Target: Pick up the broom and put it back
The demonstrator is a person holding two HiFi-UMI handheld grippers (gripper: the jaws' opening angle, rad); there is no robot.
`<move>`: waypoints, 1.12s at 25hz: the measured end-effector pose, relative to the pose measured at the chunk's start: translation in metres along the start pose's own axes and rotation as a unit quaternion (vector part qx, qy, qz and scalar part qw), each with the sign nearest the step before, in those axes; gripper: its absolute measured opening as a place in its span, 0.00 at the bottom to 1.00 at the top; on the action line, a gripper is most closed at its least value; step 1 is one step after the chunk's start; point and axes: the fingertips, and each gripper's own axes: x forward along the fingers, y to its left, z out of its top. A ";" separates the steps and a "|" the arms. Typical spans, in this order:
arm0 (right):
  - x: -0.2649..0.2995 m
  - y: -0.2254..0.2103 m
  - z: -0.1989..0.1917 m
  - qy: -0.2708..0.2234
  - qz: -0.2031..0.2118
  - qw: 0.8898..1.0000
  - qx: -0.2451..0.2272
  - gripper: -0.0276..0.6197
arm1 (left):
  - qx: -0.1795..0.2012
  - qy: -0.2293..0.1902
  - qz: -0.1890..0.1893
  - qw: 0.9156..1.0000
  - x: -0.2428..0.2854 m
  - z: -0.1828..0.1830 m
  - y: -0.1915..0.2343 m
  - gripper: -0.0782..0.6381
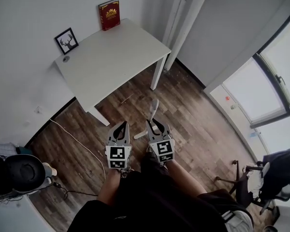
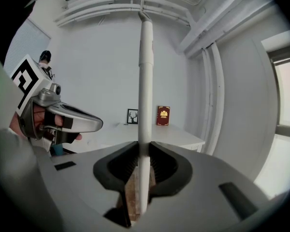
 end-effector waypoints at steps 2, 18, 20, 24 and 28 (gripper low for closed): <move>0.001 -0.003 0.002 -0.002 0.003 1.000 0.000 0.18 | 0.004 0.002 0.003 1.000 0.001 0.003 -0.001 0.11; 0.017 -0.074 0.032 -0.046 -0.038 0.998 0.032 0.18 | 0.000 0.003 -0.005 1.000 0.042 0.015 -0.005 0.11; 0.018 -0.088 0.030 -0.048 -0.047 0.997 0.030 0.18 | 0.011 0.008 -0.017 1.000 0.063 0.019 -0.012 0.11; 0.014 -0.119 0.007 -0.035 -0.078 0.995 0.048 0.18 | 0.037 0.029 -0.056 0.997 0.105 0.022 -0.041 0.11; 0.006 -0.162 -0.004 -0.031 -0.107 0.992 0.058 0.18 | 0.059 0.041 -0.095 0.993 0.144 0.035 -0.083 0.11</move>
